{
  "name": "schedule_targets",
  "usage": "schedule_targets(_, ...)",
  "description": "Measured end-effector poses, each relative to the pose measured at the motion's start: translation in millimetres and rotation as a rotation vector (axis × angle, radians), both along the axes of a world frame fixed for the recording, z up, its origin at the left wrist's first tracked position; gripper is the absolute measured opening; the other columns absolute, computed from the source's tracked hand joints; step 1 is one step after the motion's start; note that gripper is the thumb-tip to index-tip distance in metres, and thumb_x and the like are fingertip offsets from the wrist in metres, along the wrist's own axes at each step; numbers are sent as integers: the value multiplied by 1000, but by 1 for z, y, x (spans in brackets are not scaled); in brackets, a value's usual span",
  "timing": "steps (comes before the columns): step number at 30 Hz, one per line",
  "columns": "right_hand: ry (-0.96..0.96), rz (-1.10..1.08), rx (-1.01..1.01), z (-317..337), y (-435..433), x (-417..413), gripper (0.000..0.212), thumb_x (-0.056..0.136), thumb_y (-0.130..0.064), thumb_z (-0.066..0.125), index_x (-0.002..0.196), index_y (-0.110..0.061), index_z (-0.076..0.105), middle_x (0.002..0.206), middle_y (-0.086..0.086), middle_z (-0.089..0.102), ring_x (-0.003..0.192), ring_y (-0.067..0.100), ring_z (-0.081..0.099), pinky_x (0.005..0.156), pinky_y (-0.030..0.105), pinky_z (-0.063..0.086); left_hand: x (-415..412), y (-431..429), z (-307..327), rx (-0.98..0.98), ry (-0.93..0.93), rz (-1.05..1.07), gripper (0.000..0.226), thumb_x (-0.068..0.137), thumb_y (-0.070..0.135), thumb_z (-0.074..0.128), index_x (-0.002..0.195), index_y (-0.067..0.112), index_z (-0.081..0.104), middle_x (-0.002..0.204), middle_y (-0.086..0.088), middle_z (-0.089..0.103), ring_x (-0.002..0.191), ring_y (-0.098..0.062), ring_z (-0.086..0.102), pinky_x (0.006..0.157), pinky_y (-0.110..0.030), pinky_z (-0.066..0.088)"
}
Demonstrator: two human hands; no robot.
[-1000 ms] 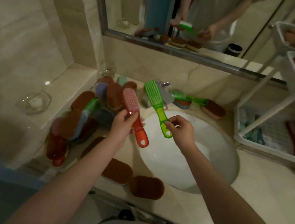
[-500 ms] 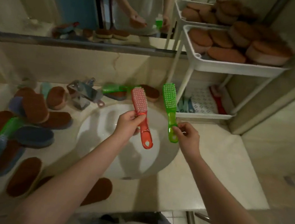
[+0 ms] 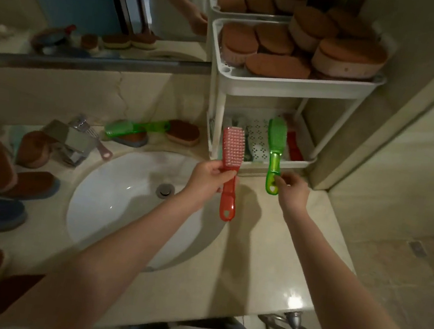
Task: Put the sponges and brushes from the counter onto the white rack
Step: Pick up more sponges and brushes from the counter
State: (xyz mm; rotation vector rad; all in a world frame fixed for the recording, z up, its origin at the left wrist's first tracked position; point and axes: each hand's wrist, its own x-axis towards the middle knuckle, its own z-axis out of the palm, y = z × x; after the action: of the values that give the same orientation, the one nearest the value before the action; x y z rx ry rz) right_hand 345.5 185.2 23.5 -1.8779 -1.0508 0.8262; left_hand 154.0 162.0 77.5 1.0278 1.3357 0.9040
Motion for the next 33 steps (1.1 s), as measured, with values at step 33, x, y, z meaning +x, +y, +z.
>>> schedule_targets(33, -376, 187, 184, -1, 85, 28, 17, 86, -7, 63, 102, -4, 67, 96, 11, 69, 88, 26, 63, 73, 24, 41, 57, 68, -10, -56, 59, 158, 23, 88, 10, 61, 108, -1, 64, 91, -8, 66, 65, -8, 63, 50, -14, 49)
